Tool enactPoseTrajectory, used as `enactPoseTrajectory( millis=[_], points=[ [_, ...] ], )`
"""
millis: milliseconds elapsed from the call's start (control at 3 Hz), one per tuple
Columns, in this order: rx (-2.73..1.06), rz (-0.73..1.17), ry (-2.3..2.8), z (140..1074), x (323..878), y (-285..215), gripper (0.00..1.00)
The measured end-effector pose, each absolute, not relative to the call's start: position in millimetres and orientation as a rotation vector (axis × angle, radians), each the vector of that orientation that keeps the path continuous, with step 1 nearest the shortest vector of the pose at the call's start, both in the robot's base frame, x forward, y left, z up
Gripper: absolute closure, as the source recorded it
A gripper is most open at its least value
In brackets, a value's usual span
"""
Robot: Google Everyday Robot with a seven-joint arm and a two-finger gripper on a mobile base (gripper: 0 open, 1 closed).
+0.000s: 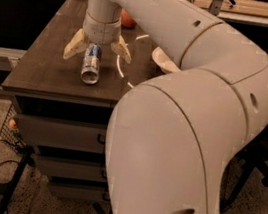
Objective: Place redbull can upright
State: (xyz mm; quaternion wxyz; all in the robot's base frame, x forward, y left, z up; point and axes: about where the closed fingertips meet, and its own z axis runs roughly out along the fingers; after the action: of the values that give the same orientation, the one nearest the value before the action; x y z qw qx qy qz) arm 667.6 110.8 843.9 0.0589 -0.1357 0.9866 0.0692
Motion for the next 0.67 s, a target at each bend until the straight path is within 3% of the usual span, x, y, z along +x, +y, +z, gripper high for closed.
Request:
enactPoseTrajectory(
  millis=[333,667],
  points=[
    [-0.417,0.196,3.010,837.3,674.4,112.7,0.00],
    [-0.412,0.150,3.041,831.5,681.2,114.0,0.17]
  ],
)
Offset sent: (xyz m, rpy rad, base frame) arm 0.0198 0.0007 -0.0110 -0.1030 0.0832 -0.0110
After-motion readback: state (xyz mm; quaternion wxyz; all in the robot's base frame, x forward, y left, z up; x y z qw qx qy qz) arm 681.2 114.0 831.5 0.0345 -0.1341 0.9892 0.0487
